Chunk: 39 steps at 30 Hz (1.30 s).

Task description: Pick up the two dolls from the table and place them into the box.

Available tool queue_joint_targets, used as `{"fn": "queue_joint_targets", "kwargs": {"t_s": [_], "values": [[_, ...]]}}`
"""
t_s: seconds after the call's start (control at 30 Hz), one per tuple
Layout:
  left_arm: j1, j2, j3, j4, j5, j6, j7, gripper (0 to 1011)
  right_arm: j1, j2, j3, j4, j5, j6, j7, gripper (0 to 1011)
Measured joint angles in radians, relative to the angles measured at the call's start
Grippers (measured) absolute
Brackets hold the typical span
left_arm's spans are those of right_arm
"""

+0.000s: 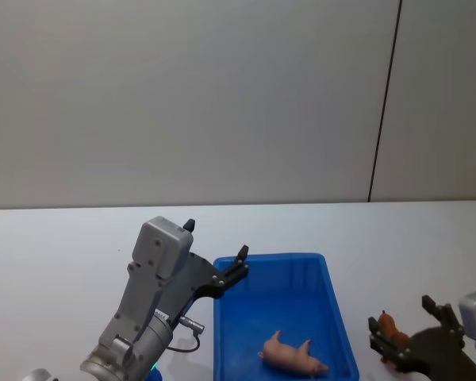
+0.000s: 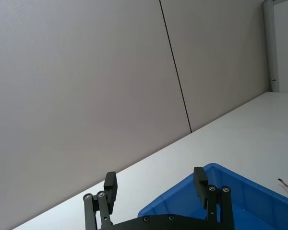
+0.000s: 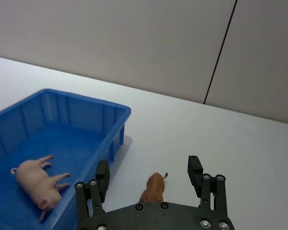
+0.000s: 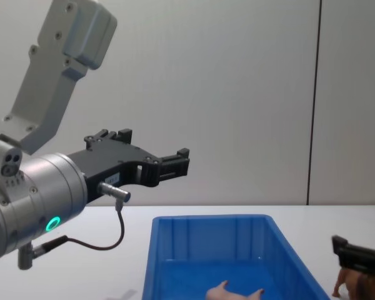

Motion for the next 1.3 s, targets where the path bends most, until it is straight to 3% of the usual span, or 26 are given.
{"fn": "queue_joint_targets", "kwargs": {"t_s": [0.43, 0.6, 1.13, 1.3], "values": [[0.000, 0.000, 0.000, 0.000, 0.000, 0.000, 0.000, 1001, -0.010, 0.009, 0.014, 0.048, 0.026, 0.011, -0.003, 982], [0.000, 0.000, 0.000, 0.000, 0.000, 0.000, 0.000, 1001, -0.004, 0.008, 0.017, 0.072, 0.034, 0.011, 0.012, 868], [0.000, 0.000, 0.000, 0.000, 0.000, 0.000, 0.000, 1001, 0.014, 0.000, 0.019, 0.112, 0.044, -0.023, 0.064, 366], [0.000, 0.000, 0.000, 0.000, 0.000, 0.000, 0.000, 1001, 0.015, -0.001, 0.020, 0.102, 0.042, -0.040, 0.071, 360]]}}
